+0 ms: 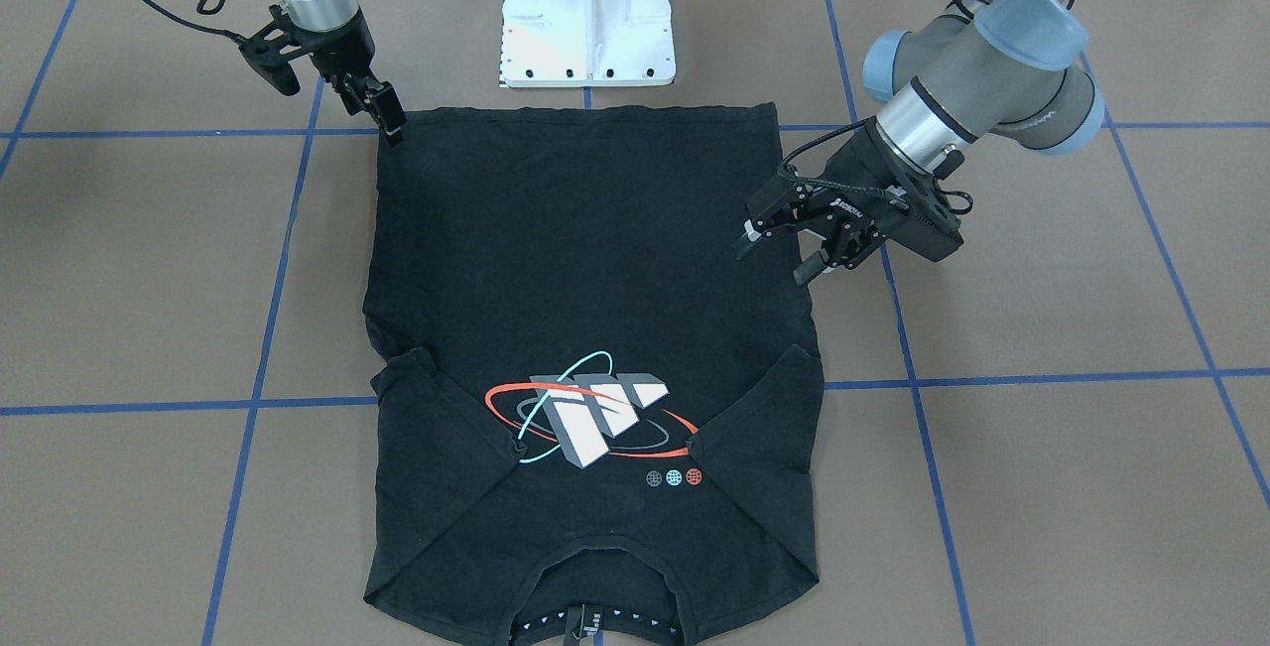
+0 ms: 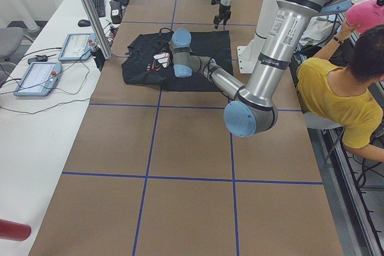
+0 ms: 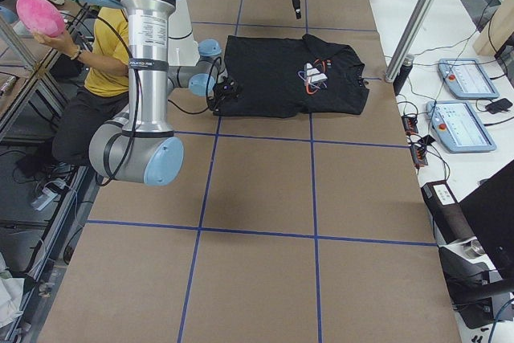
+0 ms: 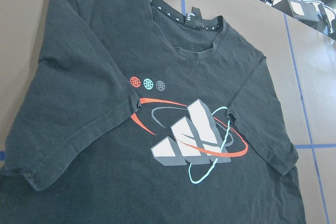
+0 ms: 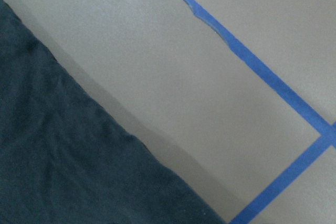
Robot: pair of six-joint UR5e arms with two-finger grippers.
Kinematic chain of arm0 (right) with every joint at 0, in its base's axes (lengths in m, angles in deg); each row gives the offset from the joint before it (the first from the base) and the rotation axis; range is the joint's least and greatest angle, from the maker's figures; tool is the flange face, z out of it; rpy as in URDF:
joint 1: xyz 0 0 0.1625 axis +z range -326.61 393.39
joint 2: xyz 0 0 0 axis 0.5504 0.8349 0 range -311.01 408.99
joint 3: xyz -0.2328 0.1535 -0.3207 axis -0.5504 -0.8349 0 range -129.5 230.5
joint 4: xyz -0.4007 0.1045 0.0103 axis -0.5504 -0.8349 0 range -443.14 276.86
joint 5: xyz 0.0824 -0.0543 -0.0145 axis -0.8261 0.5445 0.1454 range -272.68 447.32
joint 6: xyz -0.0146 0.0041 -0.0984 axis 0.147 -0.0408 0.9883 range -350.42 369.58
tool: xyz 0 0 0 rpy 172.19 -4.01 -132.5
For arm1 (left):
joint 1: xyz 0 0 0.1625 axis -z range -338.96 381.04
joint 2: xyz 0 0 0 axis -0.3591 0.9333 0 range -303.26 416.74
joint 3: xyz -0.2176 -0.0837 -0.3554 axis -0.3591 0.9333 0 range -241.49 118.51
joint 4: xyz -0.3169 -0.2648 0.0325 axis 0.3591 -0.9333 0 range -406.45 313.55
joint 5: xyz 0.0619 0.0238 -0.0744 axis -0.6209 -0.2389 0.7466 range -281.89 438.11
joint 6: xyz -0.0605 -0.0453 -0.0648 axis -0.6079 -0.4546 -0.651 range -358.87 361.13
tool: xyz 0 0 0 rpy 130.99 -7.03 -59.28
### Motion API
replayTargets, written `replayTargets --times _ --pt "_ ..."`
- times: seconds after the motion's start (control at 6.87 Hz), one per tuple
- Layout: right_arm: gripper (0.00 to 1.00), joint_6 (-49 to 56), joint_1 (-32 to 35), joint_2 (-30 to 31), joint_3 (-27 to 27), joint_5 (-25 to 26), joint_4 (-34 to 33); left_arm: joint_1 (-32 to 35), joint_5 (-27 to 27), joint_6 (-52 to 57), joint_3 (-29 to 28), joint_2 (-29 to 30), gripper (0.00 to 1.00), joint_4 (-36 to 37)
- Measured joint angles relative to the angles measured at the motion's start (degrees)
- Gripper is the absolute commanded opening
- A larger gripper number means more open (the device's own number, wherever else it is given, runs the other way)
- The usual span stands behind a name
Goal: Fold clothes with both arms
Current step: 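Move the right gripper down to the hem corner nearest the robot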
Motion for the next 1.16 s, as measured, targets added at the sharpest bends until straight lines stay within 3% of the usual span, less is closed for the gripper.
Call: replayTargets --times 0.29,0.58,0.87,1.02,1.16 --pt "0.88 -0.19 -1.75 0.14 -0.28 0.25 0.00 -0.24 -0.20 -0.02 0.38 0.14 0.95 0.06" --pt "0.75 -0.22 -3.19 0.24 -0.68 0.28 -0.03 -0.28 -0.22 -0.05 0.54 0.20 0.95 0.07" --pt "0.71 -0.23 -3.91 0.23 -1.15 0.24 -0.07 -0.28 -0.29 -0.13 0.62 0.07 0.95 0.07" --pt "0.62 -0.23 -4.21 0.23 -1.47 0.18 -0.03 -0.28 -0.30 -0.17 0.73 0.03 0.95 0.07" --pt "0.60 -0.23 -4.48 0.24 -1.63 0.10 -0.03 -0.28 -0.31 -0.21 0.83 0.00 0.95 0.07"
